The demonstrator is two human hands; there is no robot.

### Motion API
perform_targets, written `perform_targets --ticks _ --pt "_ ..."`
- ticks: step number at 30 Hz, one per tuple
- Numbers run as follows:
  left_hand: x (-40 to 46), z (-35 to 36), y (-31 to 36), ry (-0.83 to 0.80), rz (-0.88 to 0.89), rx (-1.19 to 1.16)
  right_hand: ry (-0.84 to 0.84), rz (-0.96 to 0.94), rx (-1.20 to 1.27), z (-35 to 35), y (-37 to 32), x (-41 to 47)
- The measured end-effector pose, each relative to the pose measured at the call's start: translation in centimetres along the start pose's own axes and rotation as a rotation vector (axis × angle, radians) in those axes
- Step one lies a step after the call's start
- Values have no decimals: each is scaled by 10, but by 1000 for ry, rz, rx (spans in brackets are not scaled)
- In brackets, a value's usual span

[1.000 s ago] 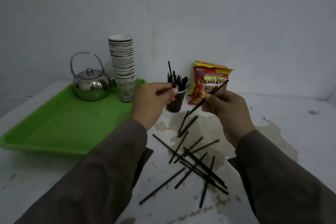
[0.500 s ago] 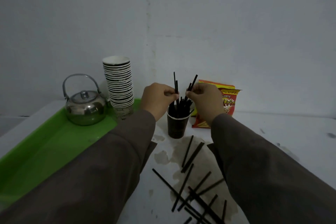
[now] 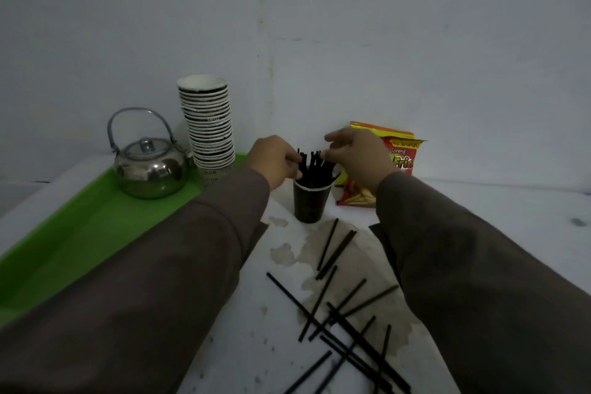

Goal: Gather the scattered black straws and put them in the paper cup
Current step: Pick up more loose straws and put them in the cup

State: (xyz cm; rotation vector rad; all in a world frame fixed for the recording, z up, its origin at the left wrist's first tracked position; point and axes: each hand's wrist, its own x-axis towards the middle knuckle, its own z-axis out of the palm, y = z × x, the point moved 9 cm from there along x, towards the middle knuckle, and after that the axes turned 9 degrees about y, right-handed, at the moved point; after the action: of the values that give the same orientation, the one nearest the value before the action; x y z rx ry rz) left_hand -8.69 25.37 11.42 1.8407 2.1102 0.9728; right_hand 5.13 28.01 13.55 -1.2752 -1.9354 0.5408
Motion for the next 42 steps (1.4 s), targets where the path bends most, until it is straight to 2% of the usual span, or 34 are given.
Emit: perform_targets --ticks 4,7,8,10,12,14,16,20,22,25,27,32,37,42 --pt "-10 -16 1 116 43 -19 189 -25 102 -35 3 -21" --pt "-31 -24 0 261 60 -84 302 -31 136 -43 21 -53" --pt "-41 -26 -1 317 70 -106 268 -34 113 -35 29 -63" --pt "-65 -27 0 409 96 -150 81 -69 0 -8 43 -81" --pt "-87 -21 3 462 124 -190 -153 -143 -213 24 57 -96" --pt "-104 -12 8 474 167 -221 -314 -272 -420 47 64 -106" --pt "-112 0 12 444 215 -234 -367 -406 -513 56 62 -109" --pt "-111 19 13 323 227 -273 -369 -669 -715 60 53 -112" --pt "-106 30 7 248 171 -299 -365 -761 -768 60 49 -116" --pt "-97 56 -5 42 50 -276 -392 -846 -827 62 46 -120" --pt "-94 67 -10 -48 9 -236 -437 -855 -873 65 45 -121" --pt "-88 74 -13 -103 -47 -207 -518 -842 -934 69 43 -122" --pt "-87 85 -10 -160 -51 -148 -411 -743 -813 35 38 -119" --pt "-80 98 3 -143 -39 76 -317 -532 -625 -9 50 -135"
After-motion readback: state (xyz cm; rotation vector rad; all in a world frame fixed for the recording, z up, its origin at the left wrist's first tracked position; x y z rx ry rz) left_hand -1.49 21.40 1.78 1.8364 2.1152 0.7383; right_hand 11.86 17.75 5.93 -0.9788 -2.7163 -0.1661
